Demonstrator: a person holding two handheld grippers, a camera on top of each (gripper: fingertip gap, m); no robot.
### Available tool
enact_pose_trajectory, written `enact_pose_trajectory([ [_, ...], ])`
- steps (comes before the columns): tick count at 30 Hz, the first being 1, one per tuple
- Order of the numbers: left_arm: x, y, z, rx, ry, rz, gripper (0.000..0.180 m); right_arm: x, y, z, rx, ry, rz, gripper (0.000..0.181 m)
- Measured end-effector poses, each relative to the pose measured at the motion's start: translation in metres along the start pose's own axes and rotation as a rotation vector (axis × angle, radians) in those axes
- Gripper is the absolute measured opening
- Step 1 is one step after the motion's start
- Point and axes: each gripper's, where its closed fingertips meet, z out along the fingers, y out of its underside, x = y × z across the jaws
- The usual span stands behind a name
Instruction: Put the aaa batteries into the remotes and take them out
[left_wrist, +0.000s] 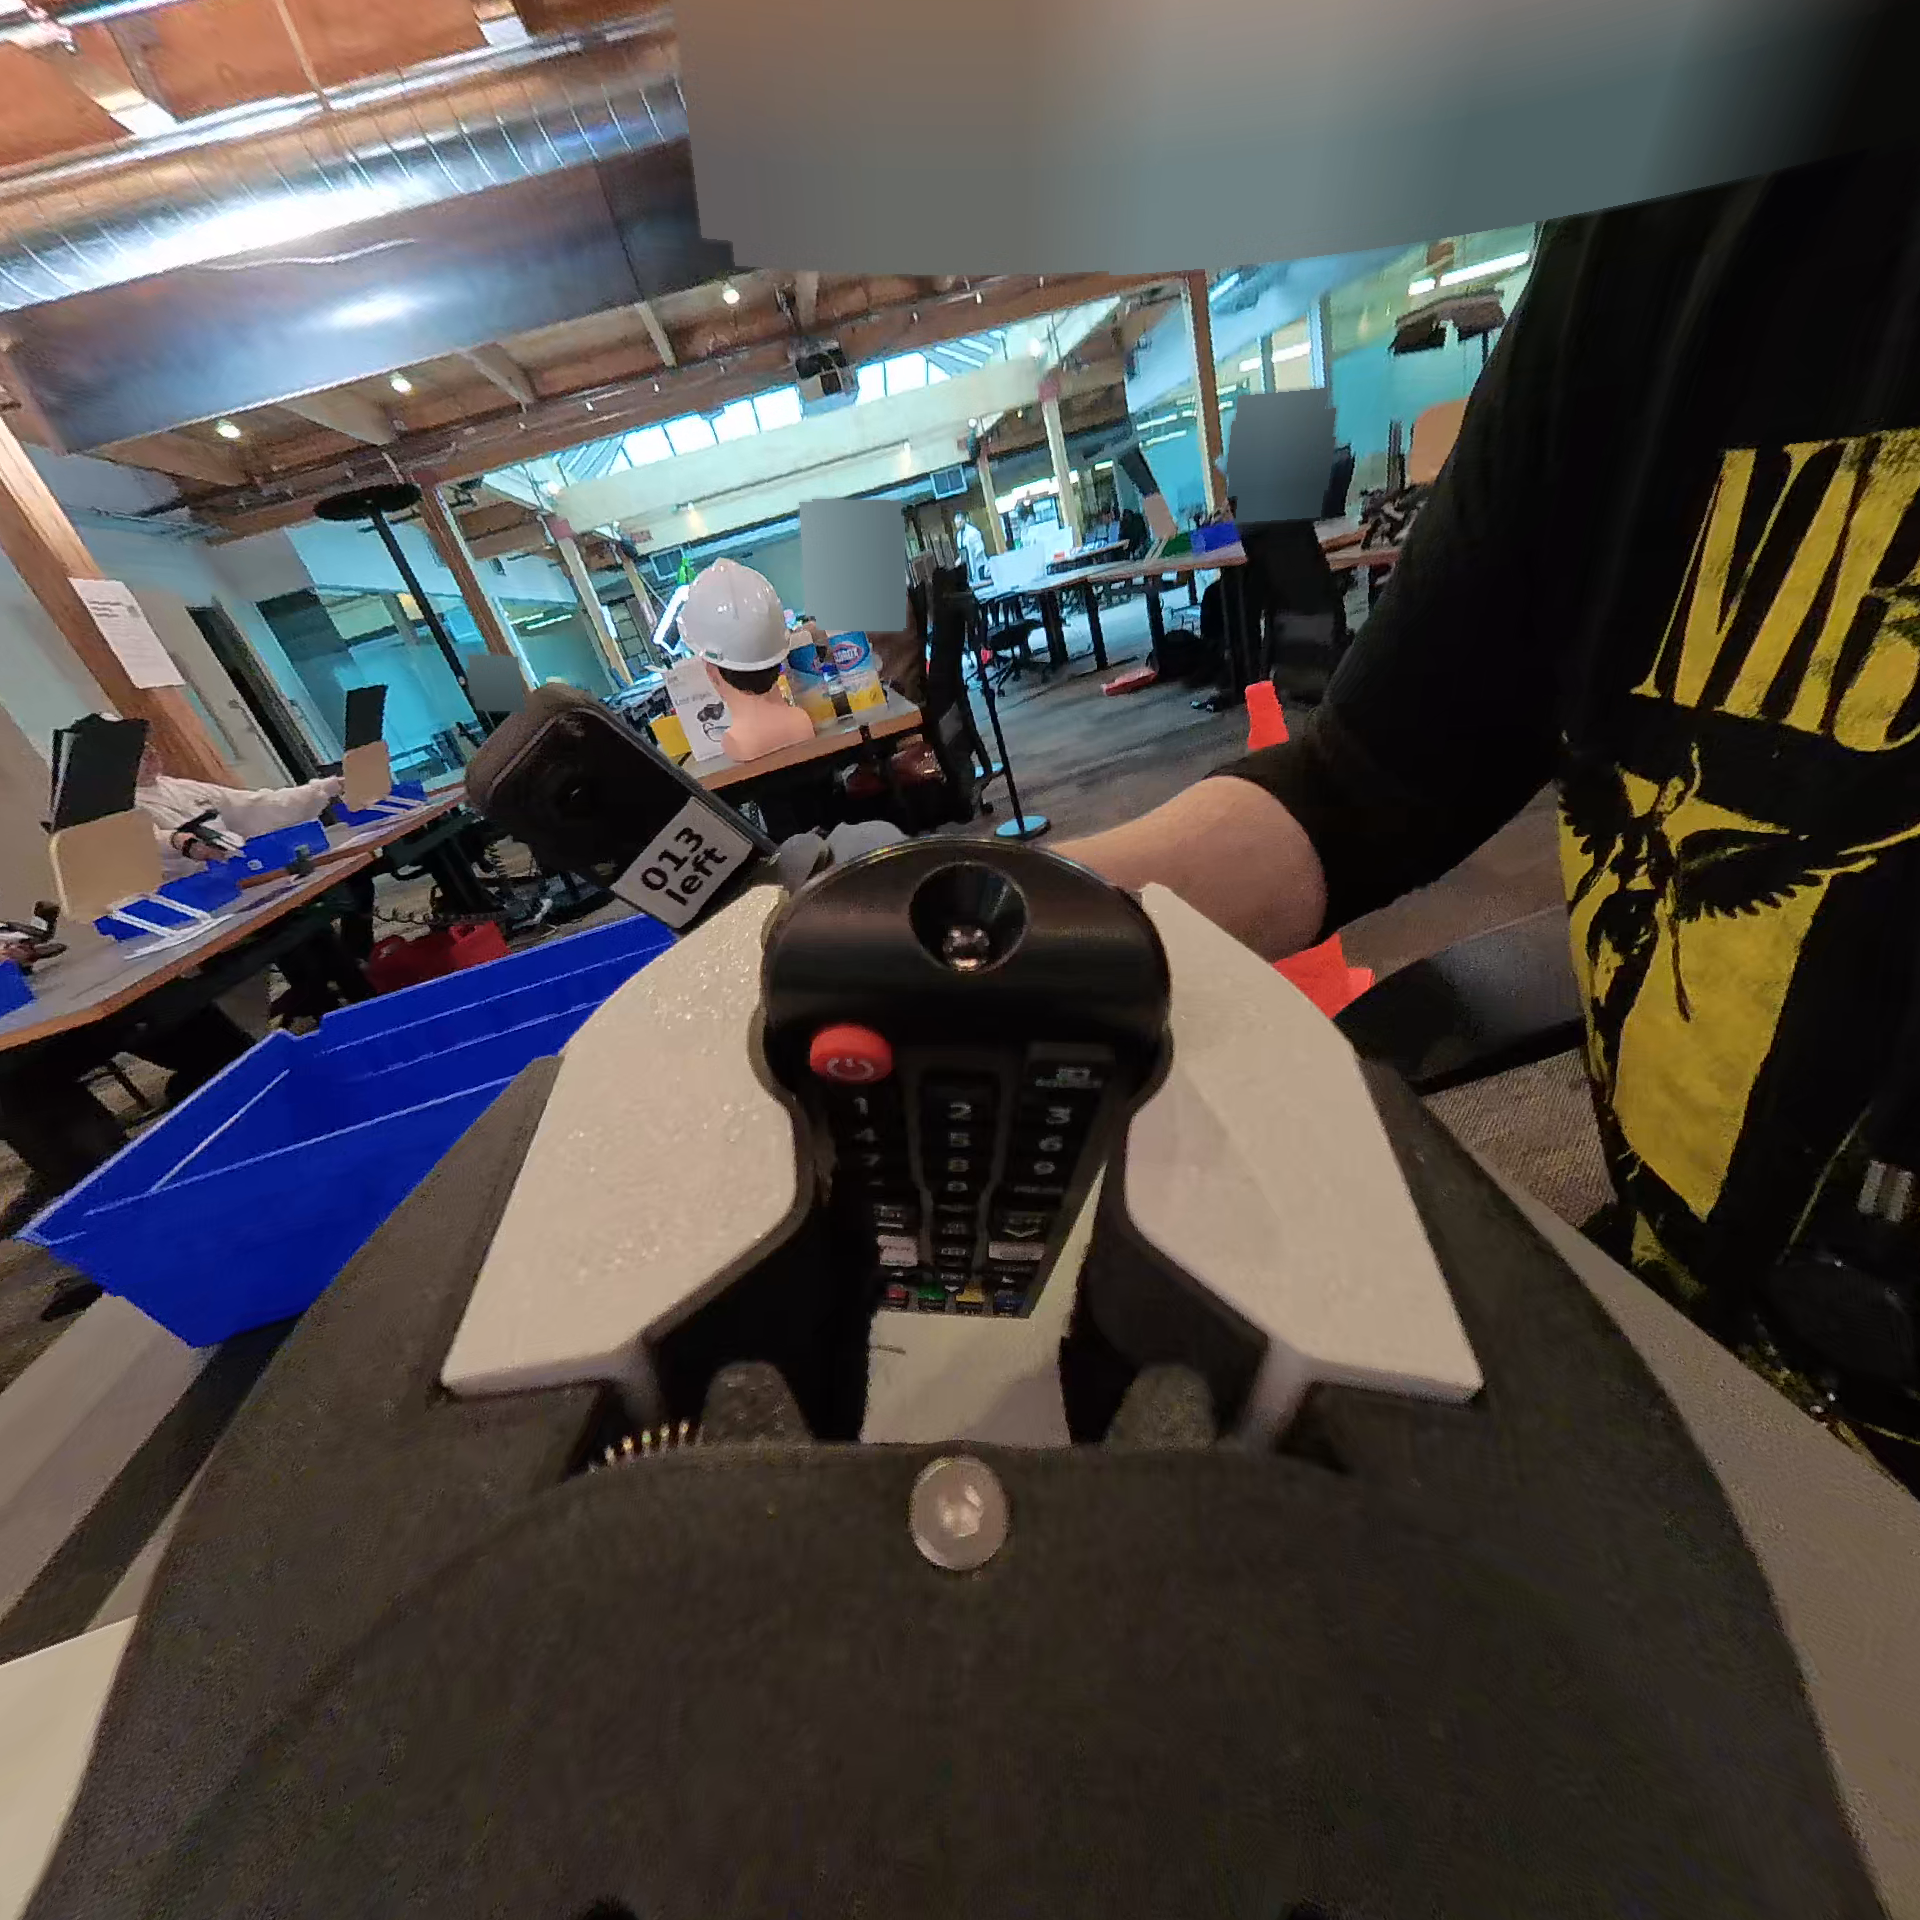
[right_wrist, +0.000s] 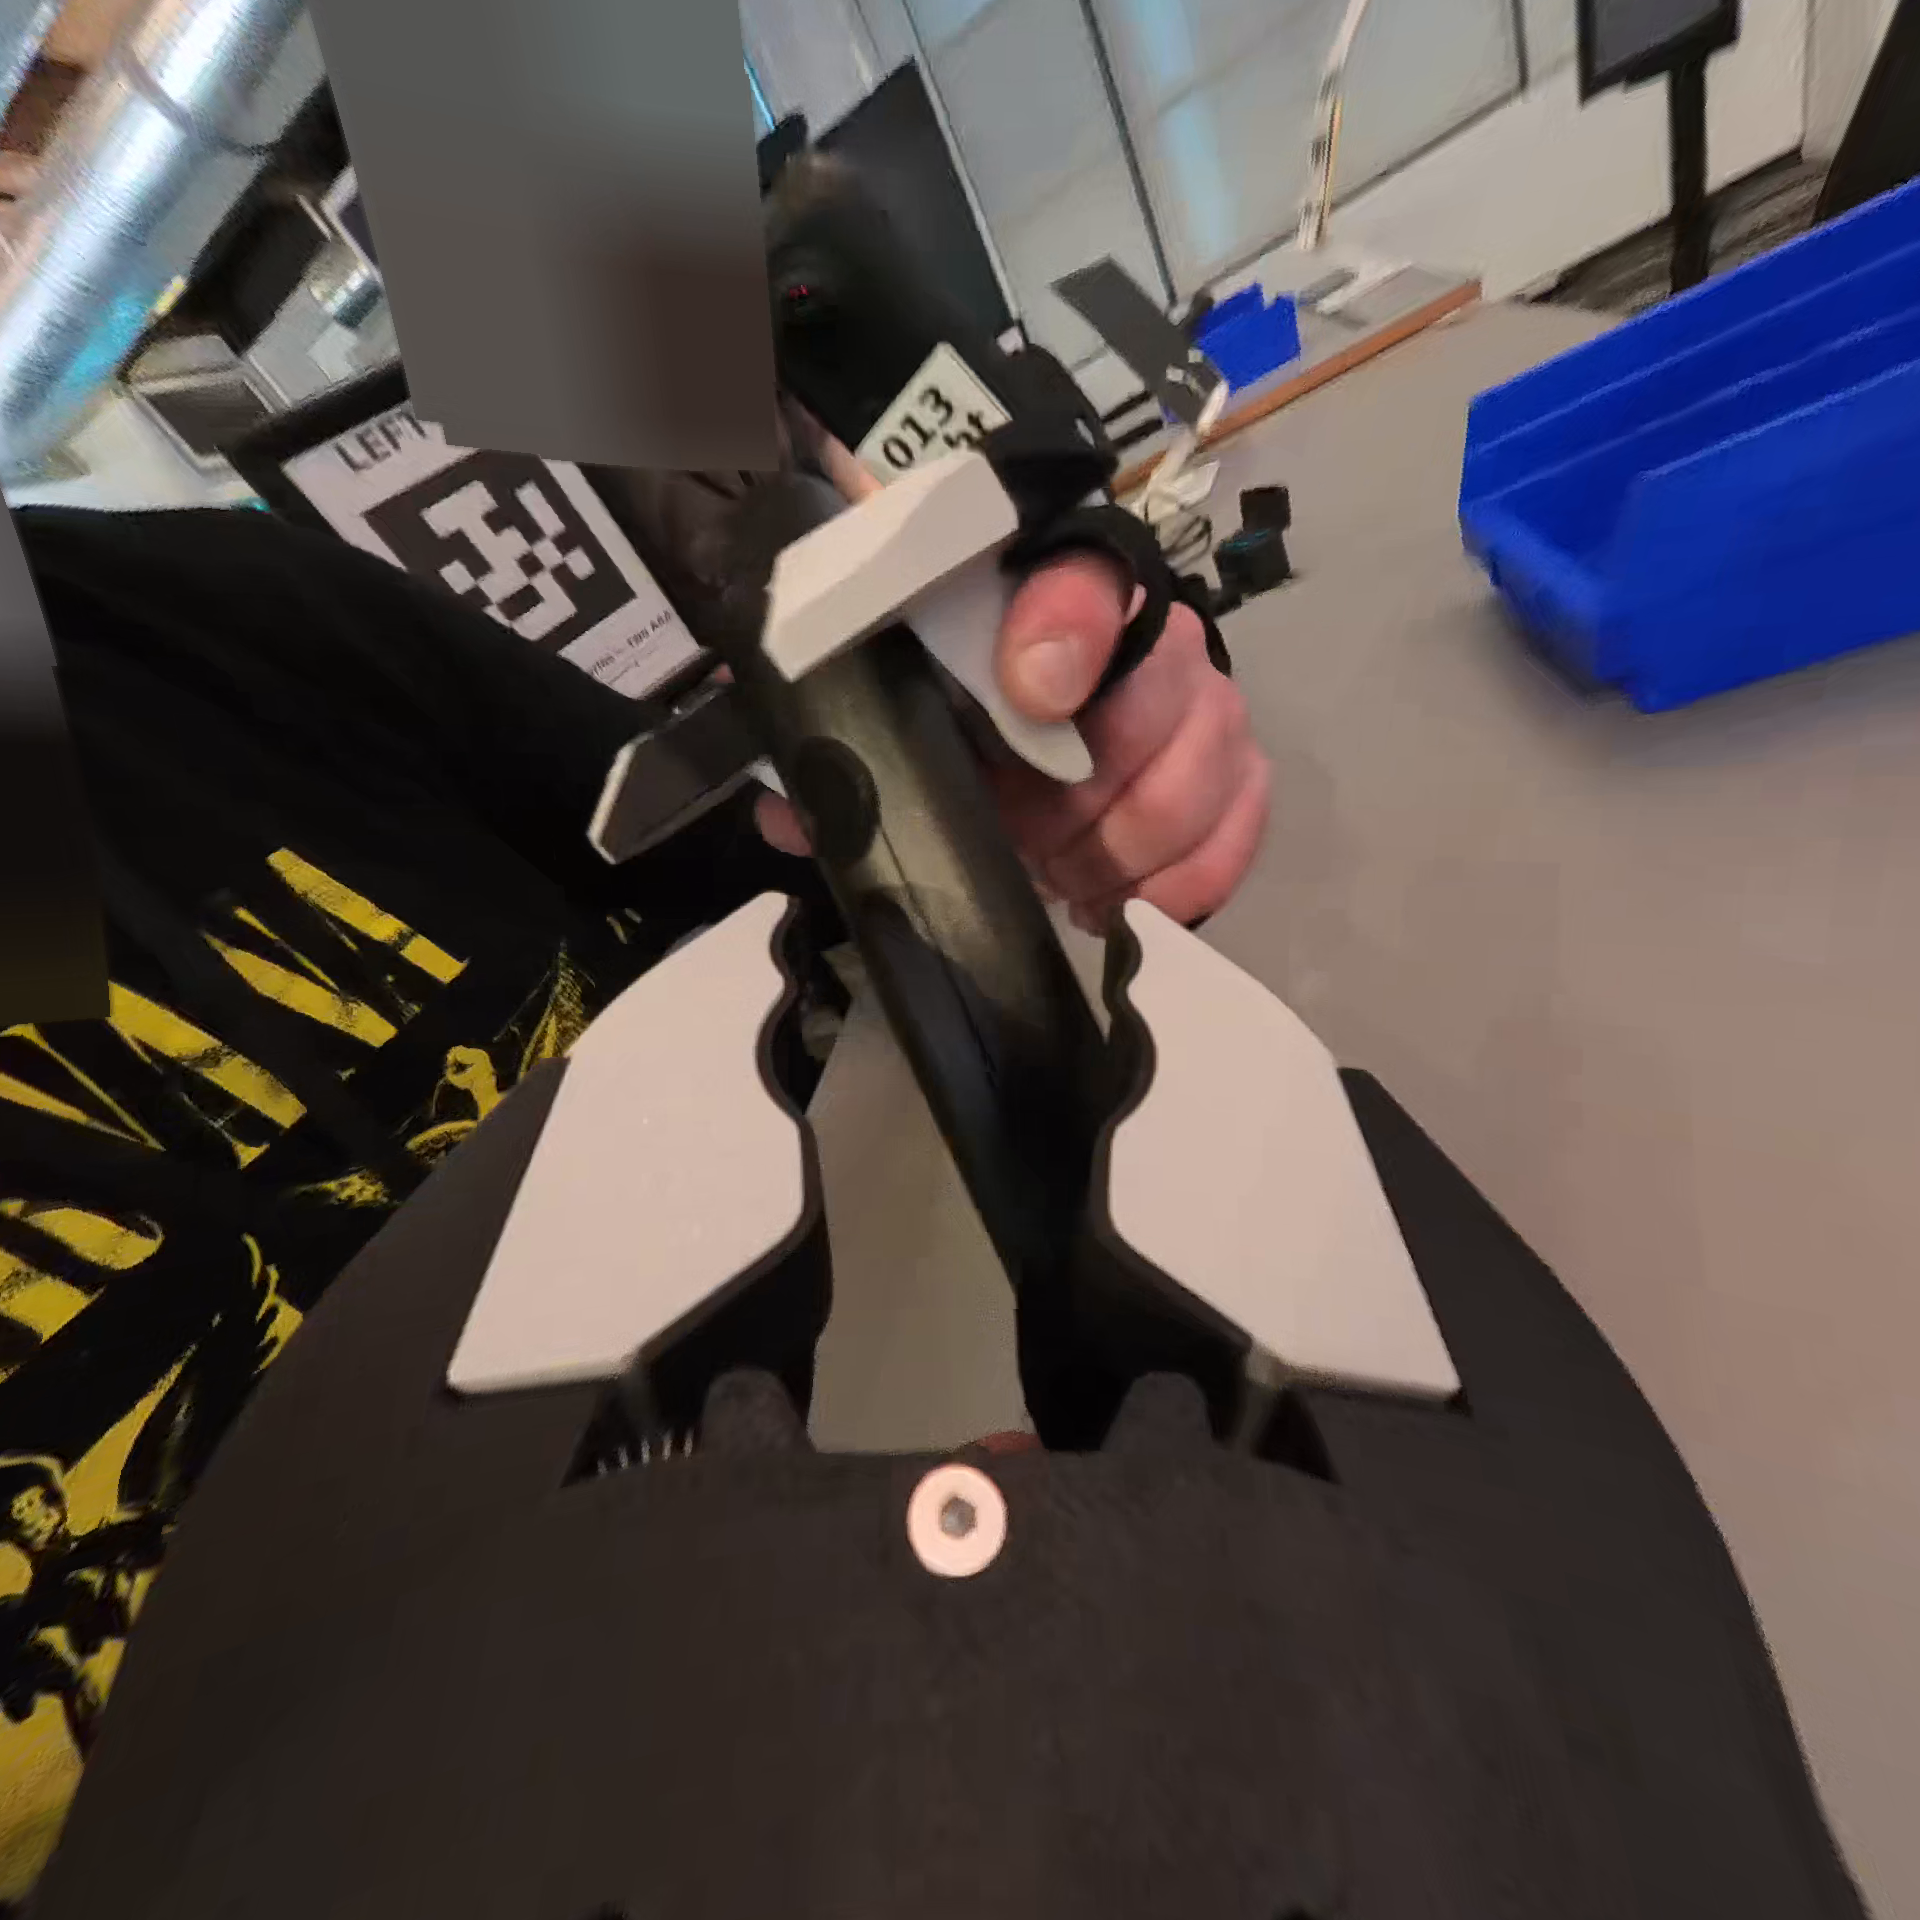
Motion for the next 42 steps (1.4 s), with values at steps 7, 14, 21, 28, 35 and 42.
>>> enact_pose_trajectory([
  [7, 0.014, 0.003, 0.012, -0.06, 0.051, 0.04, 0.06, -0.013, 0.007, 0.014, 0.001, -0.1, 0.029, 0.051],
  [14, 0.021, 0.006, 0.013, -0.1, 0.104, 0.035, 0.06, -0.019, 0.01, 0.019, -0.031, -0.163, -0.035, 0.043],
  [21, 0.029, 0.007, 0.014, -0.109, 0.166, 0.014, 0.06, -0.026, 0.014, 0.022, -0.076, -0.232, -0.084, 0.037],
  [28, 0.034, 0.007, 0.012, -0.13, 0.204, 0.012, 0.06, -0.031, 0.012, 0.023, -0.054, -0.284, -0.055, 0.031],
  [35, 0.038, 0.013, 0.013, -0.153, 0.239, -0.009, 0.06, -0.03, 0.019, 0.022, -0.093, -0.247, -0.088, 0.03],
  [42, 0.047, 0.018, 0.015, -0.176, 0.294, -0.045, 0.059, -0.032, 0.03, 0.023, -0.183, -0.239, -0.184, 0.029],
])
